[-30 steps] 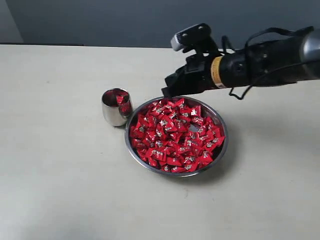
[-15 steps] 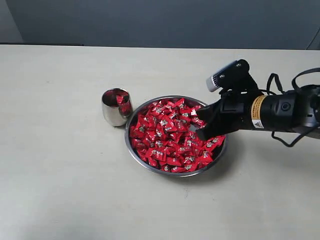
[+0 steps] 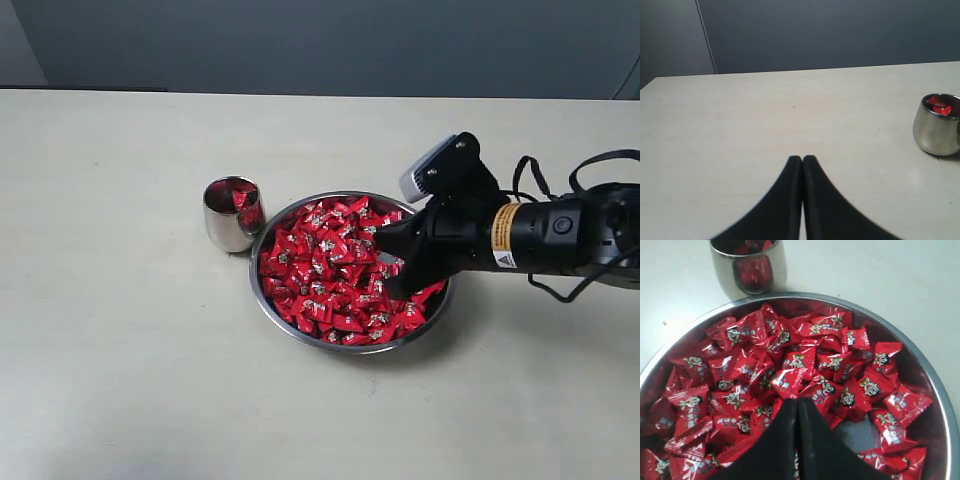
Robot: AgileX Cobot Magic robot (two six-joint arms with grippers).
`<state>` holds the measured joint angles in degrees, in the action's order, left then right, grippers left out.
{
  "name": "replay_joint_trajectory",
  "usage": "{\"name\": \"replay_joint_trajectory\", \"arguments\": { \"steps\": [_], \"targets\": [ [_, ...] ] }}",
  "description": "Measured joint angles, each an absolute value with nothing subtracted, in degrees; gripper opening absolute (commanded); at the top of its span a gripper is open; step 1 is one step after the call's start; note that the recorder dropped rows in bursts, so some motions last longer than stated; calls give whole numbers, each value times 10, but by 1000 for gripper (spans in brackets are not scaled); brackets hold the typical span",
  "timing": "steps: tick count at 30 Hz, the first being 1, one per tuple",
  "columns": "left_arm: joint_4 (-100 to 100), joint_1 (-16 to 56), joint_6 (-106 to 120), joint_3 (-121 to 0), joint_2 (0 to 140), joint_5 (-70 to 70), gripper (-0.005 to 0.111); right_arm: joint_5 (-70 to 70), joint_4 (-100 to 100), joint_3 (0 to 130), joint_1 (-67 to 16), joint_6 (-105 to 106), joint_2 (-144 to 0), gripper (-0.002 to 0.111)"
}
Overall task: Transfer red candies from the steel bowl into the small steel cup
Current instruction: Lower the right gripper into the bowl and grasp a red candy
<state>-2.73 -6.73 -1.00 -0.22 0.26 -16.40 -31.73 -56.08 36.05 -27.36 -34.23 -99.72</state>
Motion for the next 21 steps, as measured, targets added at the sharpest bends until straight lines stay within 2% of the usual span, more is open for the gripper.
{"name": "replay_joint_trajectory", "arguments": {
  "steps": [9, 12, 17, 21],
  "targets": [
    [-27, -67, -10, -2, 3, -164, 0, -310, -558, 361, -274, -334, -1033, 1],
    [-27, -67, -10, -2, 3, -164, 0, -307, -586, 361, -274, -349, -1033, 10],
    [-27, -67, -10, -2, 3, -164, 0, -307, -650, 361, -274, -411, -1033, 31],
    [-27, -67, -10, -2, 3, -164, 0, -320, -693, 361, -274, -450, -1033, 33]
  ]
}}
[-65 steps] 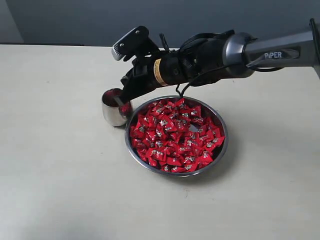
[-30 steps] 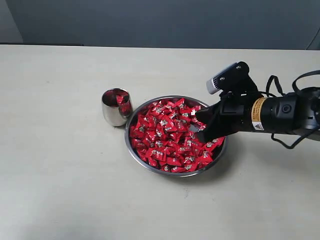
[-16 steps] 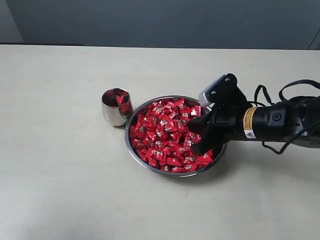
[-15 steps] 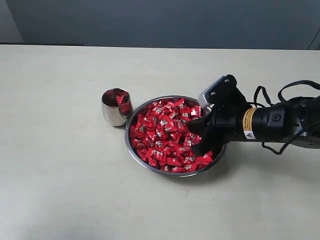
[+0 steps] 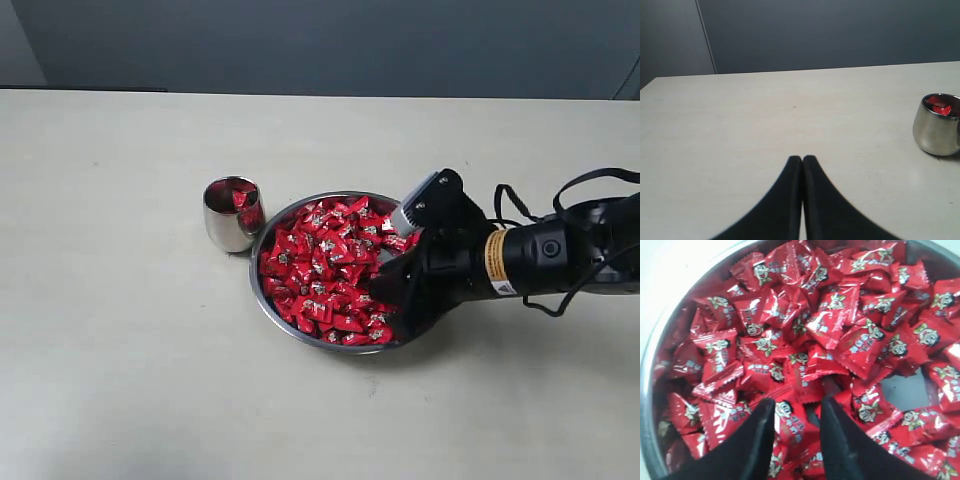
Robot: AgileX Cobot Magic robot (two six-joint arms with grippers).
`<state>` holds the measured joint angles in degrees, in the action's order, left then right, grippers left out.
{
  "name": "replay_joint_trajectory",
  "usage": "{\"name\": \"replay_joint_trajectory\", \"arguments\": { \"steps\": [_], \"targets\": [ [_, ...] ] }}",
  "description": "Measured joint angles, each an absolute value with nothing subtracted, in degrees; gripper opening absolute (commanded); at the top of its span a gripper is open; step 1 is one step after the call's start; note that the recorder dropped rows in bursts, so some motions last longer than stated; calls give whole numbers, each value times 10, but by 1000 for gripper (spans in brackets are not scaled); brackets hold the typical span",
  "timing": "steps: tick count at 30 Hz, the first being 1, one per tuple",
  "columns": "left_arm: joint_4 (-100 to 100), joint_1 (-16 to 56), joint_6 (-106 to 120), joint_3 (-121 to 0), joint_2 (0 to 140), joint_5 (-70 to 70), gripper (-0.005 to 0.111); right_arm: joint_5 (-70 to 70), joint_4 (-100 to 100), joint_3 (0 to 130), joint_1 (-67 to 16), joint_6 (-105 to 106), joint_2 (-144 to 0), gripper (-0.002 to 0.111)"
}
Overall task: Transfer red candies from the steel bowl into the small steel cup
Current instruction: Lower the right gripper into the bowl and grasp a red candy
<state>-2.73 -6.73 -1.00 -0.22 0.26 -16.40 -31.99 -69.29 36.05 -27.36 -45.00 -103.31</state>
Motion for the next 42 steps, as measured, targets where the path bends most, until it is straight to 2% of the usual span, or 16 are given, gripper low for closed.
{"name": "replay_joint_trajectory", "arguments": {
  "steps": [10, 22, 32, 42],
  "targets": [
    [-27, -67, -10, -2, 3, -164, 0, -343, -769, 361, -274, -490, -1033, 33],
    [-27, -67, -10, -2, 3, -164, 0, -339, -757, 369, -278, -492, -1037, 33],
    [-27, -67, -10, -2, 3, -164, 0, -202, -737, 390, -350, -501, -1038, 33],
    [-27, -67, -10, -2, 3, -164, 0, -194, -730, 390, -351, -501, -1038, 33]
  ]
}}
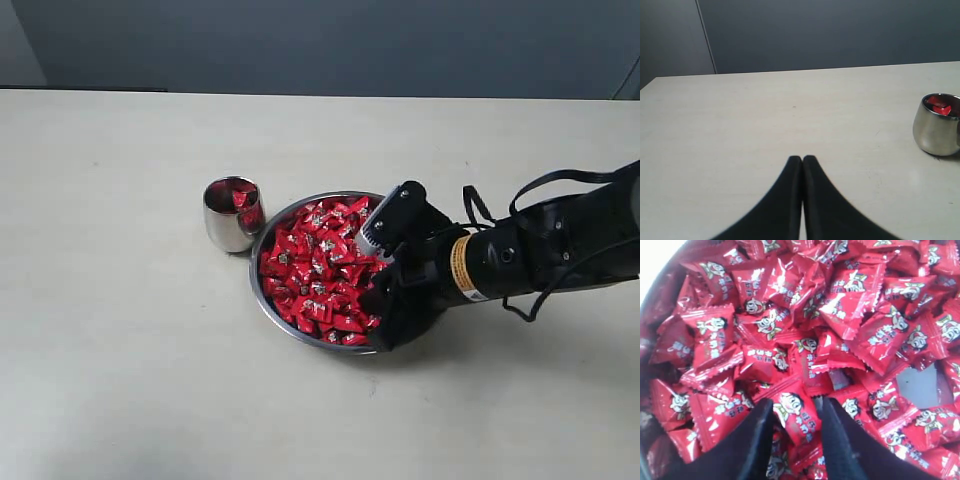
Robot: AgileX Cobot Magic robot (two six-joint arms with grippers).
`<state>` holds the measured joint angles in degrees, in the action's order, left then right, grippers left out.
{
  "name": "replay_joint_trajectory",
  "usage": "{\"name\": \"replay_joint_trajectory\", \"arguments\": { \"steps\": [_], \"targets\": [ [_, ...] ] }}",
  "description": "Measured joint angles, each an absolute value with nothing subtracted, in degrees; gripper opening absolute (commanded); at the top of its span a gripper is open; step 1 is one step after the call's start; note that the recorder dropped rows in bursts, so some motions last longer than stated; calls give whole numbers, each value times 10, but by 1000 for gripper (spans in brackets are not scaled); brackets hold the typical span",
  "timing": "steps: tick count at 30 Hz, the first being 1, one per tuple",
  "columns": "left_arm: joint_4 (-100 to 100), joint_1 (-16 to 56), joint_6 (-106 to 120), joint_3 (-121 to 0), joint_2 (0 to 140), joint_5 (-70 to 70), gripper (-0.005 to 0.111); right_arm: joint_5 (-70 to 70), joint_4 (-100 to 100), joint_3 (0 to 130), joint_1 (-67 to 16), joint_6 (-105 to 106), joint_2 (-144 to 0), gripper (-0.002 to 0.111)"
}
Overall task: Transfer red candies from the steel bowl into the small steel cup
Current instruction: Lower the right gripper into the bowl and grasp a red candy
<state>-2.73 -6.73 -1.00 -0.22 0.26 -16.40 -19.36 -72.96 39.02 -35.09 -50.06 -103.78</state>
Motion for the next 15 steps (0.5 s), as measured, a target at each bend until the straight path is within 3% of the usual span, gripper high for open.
{"name": "replay_joint_trajectory", "arguments": {
  "steps": [15],
  "targets": [
    [-27, -67, -10, -2, 3, -164, 0, -122, -735, 403, -405, -516, -1038, 33]
  ]
}}
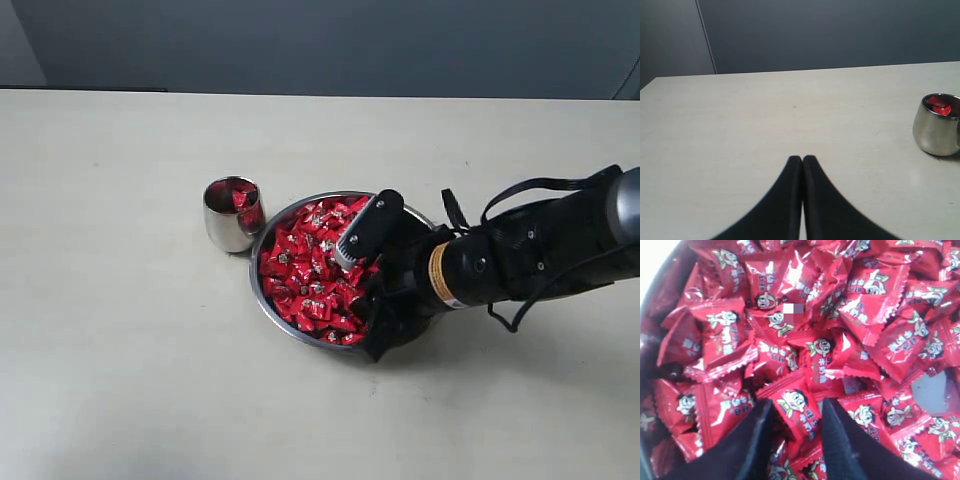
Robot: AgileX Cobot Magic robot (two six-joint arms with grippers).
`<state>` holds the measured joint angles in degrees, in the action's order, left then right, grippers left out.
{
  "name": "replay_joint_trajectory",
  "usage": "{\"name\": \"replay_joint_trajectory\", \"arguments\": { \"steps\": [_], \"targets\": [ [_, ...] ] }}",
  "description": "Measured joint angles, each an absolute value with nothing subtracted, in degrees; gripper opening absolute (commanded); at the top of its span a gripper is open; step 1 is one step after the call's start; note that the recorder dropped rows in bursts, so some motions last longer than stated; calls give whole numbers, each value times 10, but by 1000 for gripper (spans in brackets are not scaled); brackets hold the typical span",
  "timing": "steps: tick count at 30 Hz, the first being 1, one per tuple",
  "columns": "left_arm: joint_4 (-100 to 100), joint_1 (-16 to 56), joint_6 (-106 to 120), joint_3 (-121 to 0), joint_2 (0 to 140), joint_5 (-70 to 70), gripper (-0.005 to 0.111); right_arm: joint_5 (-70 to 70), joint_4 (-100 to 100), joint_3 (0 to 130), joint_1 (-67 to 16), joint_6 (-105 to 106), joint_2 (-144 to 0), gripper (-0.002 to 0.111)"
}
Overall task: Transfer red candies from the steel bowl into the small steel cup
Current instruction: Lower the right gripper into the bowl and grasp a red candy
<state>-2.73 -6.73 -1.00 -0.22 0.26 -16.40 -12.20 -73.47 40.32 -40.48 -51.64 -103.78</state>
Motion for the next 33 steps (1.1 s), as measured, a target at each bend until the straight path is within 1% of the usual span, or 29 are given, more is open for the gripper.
{"name": "replay_joint_trajectory", "arguments": {
  "steps": [33],
  "targets": [
    [-27, -67, -10, -2, 3, -164, 0, -115, -730, 411, -408, -525, -1051, 33]
  ]
}}
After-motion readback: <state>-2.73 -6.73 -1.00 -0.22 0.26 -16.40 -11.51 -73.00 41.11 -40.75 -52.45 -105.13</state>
